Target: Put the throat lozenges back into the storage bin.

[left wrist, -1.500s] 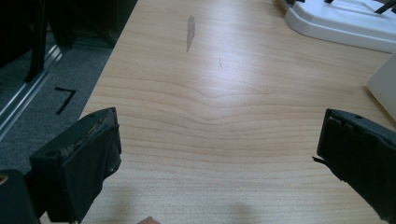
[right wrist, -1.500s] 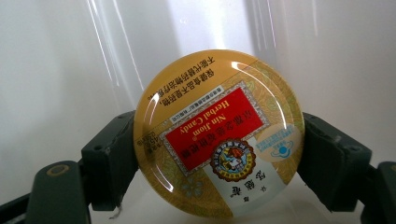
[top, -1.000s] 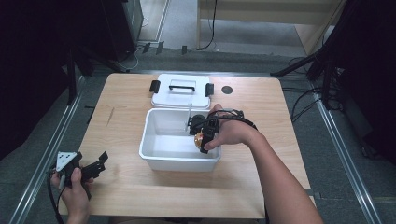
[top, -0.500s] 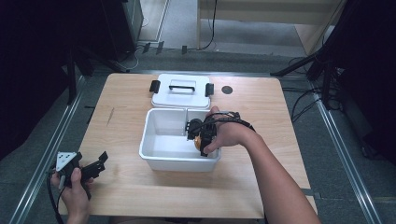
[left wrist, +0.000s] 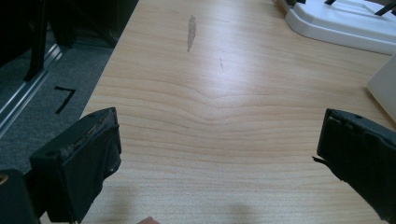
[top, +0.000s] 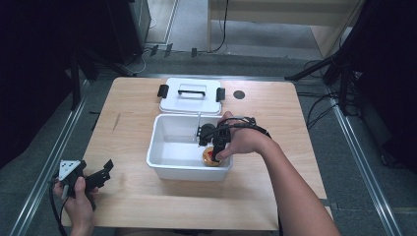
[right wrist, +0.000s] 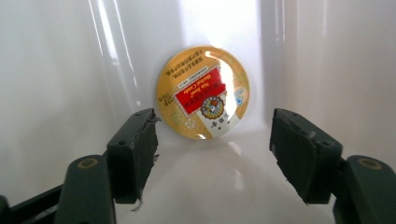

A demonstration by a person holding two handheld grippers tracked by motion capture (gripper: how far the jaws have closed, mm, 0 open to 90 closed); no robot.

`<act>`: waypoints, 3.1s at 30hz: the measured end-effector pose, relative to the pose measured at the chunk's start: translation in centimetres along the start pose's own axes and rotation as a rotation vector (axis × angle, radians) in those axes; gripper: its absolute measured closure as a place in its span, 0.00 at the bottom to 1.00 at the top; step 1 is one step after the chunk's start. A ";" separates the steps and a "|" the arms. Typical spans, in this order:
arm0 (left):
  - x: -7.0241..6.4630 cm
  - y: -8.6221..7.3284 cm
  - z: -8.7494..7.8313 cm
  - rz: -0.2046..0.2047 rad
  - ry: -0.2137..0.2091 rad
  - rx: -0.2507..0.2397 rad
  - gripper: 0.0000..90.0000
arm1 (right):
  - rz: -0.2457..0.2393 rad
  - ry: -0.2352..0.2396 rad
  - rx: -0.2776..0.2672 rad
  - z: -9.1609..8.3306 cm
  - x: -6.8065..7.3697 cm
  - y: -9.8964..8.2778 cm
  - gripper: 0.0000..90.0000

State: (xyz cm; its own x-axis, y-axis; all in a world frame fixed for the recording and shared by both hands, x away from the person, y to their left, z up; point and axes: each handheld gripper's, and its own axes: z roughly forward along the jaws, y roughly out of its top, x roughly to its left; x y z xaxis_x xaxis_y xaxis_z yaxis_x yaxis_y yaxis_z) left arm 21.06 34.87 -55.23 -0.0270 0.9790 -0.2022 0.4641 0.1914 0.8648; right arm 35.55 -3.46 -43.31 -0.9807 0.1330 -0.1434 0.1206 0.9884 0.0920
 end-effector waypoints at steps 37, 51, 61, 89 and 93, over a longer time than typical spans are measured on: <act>0.0 0.0 0.0 0.009 0.001 0.002 0.00 | 0.231 -0.046 -0.213 -7.4 -0.7 -6.3 0.25; -0.1 0.0 0.0 0.011 0.005 0.002 0.00 | 0.357 -0.068 -0.227 -6.2 -0.9 -11.0 0.20; -0.1 0.0 0.0 0.011 0.006 0.001 0.00 | 0.456 -0.071 -0.243 -4.4 -0.9 -14.7 0.16; -0.1 0.0 0.0 0.013 0.004 -0.003 0.00 | 0.882 -0.298 -0.548 3.9 1.9 -25.5 0.01; -0.1 0.0 0.0 0.015 0.003 -0.004 0.00 | 0.957 -0.319 -0.630 5.2 3.1 -27.7 0.01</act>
State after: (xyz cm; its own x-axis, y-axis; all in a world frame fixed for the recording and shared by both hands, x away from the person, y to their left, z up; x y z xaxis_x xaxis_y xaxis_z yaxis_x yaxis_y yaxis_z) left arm 21.05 34.72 -55.22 -0.0230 0.9819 -0.1882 0.4610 0.1774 0.8695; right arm 29.95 -30.00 -51.44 -0.4393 0.8982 0.0165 0.5988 0.2791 0.7507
